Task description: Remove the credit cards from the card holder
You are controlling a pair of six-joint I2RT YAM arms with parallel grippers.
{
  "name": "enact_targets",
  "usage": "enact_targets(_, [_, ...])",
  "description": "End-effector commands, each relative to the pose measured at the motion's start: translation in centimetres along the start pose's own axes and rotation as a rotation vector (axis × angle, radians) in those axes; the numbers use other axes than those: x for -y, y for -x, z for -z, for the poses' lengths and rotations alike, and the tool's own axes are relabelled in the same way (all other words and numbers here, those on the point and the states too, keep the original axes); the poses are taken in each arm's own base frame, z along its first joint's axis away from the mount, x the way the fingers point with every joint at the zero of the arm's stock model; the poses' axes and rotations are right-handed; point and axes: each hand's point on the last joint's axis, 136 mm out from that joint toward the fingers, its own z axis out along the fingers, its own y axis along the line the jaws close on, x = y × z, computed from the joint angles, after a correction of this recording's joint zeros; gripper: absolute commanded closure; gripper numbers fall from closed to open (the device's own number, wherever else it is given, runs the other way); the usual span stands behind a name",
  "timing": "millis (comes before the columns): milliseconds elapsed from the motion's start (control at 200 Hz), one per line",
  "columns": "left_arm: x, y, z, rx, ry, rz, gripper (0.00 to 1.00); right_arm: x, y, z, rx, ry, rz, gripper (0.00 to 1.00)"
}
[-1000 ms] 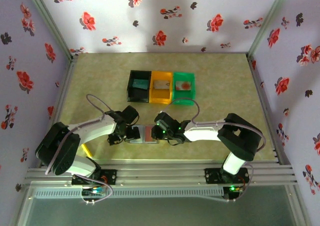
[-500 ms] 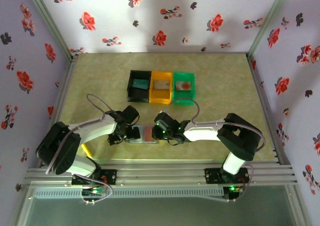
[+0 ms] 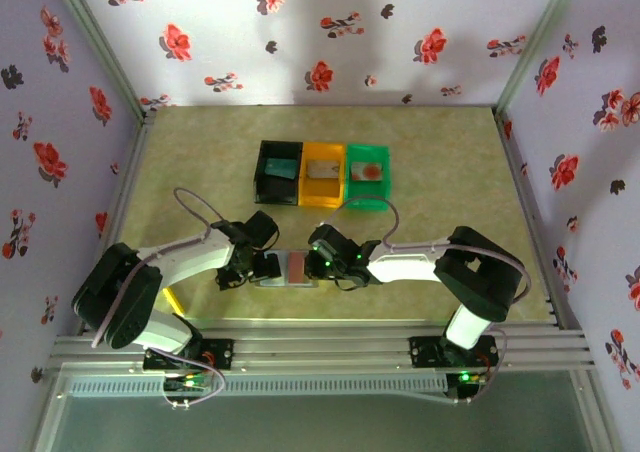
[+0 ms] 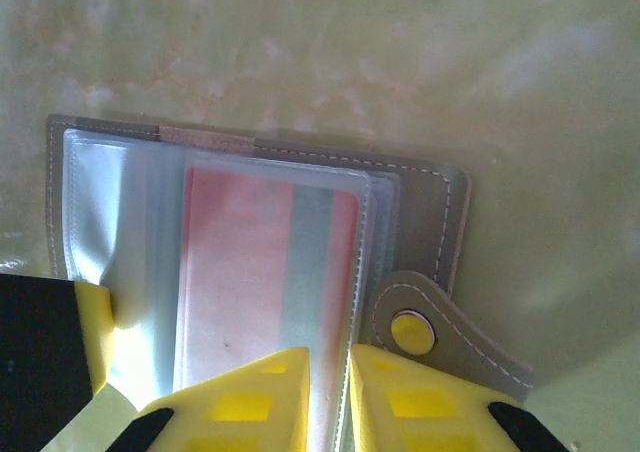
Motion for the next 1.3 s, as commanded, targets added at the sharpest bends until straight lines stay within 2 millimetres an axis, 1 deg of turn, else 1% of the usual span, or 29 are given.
enact_targets(0, [-0.9,-2.0,-2.4,-0.073,0.053,-0.026,0.0,-0.7,0.4,0.1,0.01,0.003,0.0,0.81])
enact_targets(290, [-0.9,-2.0,-2.4,-0.072,0.053,-0.027,0.0,-1.7,0.6,0.3,0.019,0.058,0.0,0.81])
enact_targets(460, [-0.9,-2.1,-2.5,-0.074,0.054,-0.027,0.0,-2.2,0.9,0.8,0.036,0.084,0.002,0.81])
enact_targets(785, [-0.8,-2.1,-2.4,-0.074,0.053,-0.029,0.0,-2.7,1.0,1.1,0.041,0.111,0.002,0.81])
enact_targets(1070, [-0.9,-1.6,-1.7,-0.049,0.042,-0.023,0.0,-3.5,1.3,1.9,0.053,0.139,0.001,0.81])
enact_targets(1295, [-1.3,-1.1,-0.9,-0.028,0.04,-0.013,0.0,-4.1,1.2,2.0,0.049,0.162,0.0,0.8])
